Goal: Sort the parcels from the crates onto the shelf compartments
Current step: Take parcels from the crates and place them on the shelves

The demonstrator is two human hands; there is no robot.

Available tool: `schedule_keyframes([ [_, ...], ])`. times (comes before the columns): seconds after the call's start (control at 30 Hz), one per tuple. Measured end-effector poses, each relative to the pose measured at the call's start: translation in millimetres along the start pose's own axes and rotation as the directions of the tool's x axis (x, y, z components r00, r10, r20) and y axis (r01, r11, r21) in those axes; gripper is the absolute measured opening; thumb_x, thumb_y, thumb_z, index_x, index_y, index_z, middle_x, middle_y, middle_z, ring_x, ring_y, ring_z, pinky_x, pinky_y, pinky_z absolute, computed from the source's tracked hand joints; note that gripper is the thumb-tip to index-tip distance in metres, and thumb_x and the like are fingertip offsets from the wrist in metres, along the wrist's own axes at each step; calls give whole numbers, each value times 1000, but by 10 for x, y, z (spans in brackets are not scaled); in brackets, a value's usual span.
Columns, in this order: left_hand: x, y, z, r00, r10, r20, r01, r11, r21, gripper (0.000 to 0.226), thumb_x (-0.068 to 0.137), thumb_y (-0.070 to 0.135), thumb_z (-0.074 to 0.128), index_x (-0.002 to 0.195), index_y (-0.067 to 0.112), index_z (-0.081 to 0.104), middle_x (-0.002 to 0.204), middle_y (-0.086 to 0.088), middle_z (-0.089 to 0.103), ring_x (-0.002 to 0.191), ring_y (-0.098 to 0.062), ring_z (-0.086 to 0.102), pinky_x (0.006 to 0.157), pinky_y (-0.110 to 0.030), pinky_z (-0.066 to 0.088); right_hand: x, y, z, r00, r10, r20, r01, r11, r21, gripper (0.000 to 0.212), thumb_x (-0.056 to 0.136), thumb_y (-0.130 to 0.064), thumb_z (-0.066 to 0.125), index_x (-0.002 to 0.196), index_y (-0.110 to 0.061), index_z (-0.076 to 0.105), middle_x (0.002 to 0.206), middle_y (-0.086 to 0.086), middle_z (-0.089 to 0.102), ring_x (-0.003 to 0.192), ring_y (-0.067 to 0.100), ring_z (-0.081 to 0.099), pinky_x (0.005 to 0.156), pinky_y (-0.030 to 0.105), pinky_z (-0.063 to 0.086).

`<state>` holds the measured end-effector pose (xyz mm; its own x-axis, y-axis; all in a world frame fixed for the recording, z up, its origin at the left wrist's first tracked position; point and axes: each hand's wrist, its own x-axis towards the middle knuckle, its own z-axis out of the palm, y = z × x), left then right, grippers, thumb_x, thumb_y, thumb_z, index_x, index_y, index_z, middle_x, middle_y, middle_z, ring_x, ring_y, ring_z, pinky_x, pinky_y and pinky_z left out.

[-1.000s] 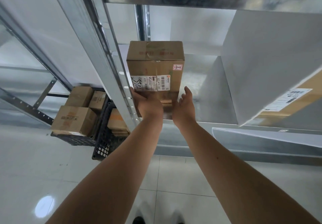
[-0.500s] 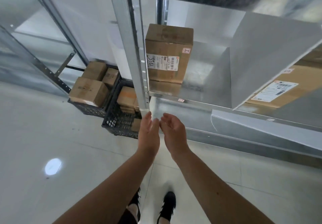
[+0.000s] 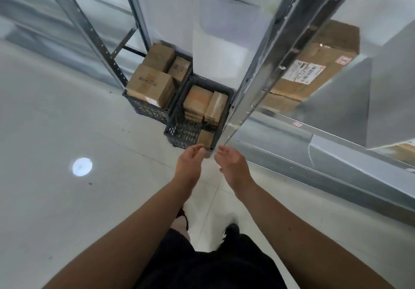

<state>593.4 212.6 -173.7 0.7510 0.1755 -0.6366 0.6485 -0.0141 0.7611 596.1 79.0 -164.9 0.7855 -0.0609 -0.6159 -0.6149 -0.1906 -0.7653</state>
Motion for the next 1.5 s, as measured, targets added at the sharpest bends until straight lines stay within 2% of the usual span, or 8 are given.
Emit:
schedule_keyframes([
  [0.17,406,156,-451,994,-32,107,24,997,76,28,107,28,56,133,21,64,114,8,67,108,-14,62,98,-37,51,261,-167,448,998,54,-38,-54,999,2,62,86,-45,64,143,-21,61,129,-5,68,121,17,63,111,47,51],
  [0.43,1132,454,-634,986,-110,126,97,990,103,24,107,28,58,131,23,64,116,7,68,108,-11,64,98,-36,53,907,-376,717,978,191,-80,-178,973,147,42,104,-25,65,145,-19,57,123,-4,64,120,20,61,109,47,53],
  [0.53,1484,533,-596,982,-138,125,118,981,156,27,107,28,58,132,20,64,117,5,67,110,-14,63,99,-36,53,1285,-408,730,958,275,-85,-263,955,137,42,103,-29,67,143,-21,59,120,-5,66,115,17,63,108,46,53],
  [0.83,2527,743,-506,964,-252,84,224,941,253,20,105,30,59,123,24,68,119,1,69,111,-20,64,100,-42,54,2372,-607,728,938,344,-45,-347,934,-86,51,101,-36,66,149,-19,57,141,0,61,126,22,59,112,47,51],
  [1.0,3086,842,-507,948,-311,64,282,917,282,12,104,36,61,112,31,68,119,-1,70,116,-22,65,105,-48,54,2780,-657,757,899,430,-85,-436,898,-65,56,99,-38,68,151,-21,55,140,6,62,124,26,61,109,47,52],
  [1.23,3833,723,-507,879,-438,188,331,845,421,13,106,36,59,110,27,67,95,3,64,91,-16,60,83,-37,55,3318,-516,941,860,483,-166,-498,864,-68,57,103,-33,66,155,-12,51,149,5,56,134,25,55,115,41,46],
  [1.4,4546,264,-405,824,-487,289,256,776,576,26,108,27,56,128,15,67,117,-1,63,110,-19,58,108,-45,49,3845,-127,1241,810,548,-209,-566,823,-34,49,99,-30,64,146,-15,59,139,3,63,128,26,60,107,40,49],
  [1.5,4936,11,-324,798,-547,251,307,729,612,27,107,41,54,126,25,62,121,0,65,115,-21,63,103,-43,51,4258,213,1442,812,551,-191,-575,812,-102,50,102,-33,61,148,-16,56,143,3,62,128,26,58,105,33,46],
])
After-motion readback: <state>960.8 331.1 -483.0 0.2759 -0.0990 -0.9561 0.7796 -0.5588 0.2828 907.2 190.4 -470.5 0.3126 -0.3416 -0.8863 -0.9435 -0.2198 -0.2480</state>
